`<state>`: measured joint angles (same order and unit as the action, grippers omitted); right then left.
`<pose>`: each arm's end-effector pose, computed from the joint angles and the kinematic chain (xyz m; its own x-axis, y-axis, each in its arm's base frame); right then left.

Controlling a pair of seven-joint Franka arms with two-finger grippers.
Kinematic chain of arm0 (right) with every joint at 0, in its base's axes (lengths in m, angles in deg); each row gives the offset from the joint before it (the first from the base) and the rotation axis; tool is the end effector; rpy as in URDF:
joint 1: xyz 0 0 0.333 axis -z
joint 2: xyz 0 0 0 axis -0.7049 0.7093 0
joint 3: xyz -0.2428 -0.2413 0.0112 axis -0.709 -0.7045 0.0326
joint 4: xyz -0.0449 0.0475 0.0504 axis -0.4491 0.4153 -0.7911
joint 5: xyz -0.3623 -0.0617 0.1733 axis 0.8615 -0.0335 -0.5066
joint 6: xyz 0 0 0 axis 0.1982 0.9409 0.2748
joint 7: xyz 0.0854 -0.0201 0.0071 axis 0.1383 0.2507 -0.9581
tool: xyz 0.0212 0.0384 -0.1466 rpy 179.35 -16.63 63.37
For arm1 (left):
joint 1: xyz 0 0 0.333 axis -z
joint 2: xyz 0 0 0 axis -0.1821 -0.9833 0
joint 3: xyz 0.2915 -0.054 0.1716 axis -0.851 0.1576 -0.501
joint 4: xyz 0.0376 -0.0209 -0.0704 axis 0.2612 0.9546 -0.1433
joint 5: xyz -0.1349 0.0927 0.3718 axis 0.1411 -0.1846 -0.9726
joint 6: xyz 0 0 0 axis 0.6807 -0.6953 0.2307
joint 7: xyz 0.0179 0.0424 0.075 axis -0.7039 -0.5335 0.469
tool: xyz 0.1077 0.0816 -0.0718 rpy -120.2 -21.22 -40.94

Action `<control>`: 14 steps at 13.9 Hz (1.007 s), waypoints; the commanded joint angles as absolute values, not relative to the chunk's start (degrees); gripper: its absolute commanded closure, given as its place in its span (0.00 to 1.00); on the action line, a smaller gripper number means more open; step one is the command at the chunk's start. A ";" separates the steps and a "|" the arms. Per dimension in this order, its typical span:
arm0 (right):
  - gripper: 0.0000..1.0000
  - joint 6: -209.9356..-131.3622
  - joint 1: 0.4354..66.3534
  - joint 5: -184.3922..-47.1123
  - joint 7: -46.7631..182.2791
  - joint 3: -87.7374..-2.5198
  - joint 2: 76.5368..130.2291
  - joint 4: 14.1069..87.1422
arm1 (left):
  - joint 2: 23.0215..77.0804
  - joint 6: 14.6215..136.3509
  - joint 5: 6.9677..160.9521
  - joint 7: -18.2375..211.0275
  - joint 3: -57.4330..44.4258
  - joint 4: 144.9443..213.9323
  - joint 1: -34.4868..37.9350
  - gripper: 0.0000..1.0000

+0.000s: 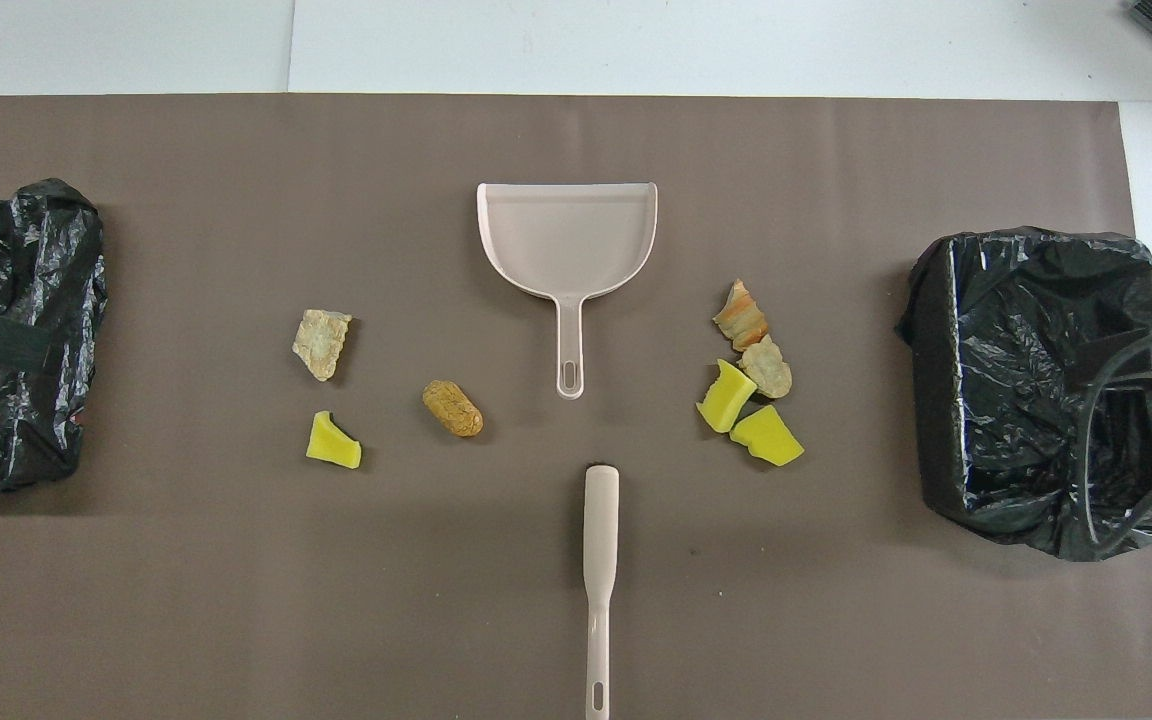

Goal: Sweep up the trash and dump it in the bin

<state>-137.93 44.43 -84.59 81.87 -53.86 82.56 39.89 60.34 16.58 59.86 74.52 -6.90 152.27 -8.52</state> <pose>0.5230 -0.0128 0.6270 0.9911 -0.1254 -0.0453 -0.1249 -0.9921 0.0123 0.5415 -0.0471 0.6593 0.9801 -0.1948 -0.0367 -0.1941 -0.9807 0.0232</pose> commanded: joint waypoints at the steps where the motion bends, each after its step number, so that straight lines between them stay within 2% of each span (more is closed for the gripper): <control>1: 0.00 -141.02 45.43 -85.08 80.07 -53.56 81.10 42.15 | 61.08 15.68 59.18 74.54 -7.07 152.86 -8.21 0.00; 14: 0.00 -141.12 45.70 -84.81 80.06 -53.56 81.10 42.23 | 60.99 14.54 59.35 74.89 -6.37 152.24 -7.94 0.00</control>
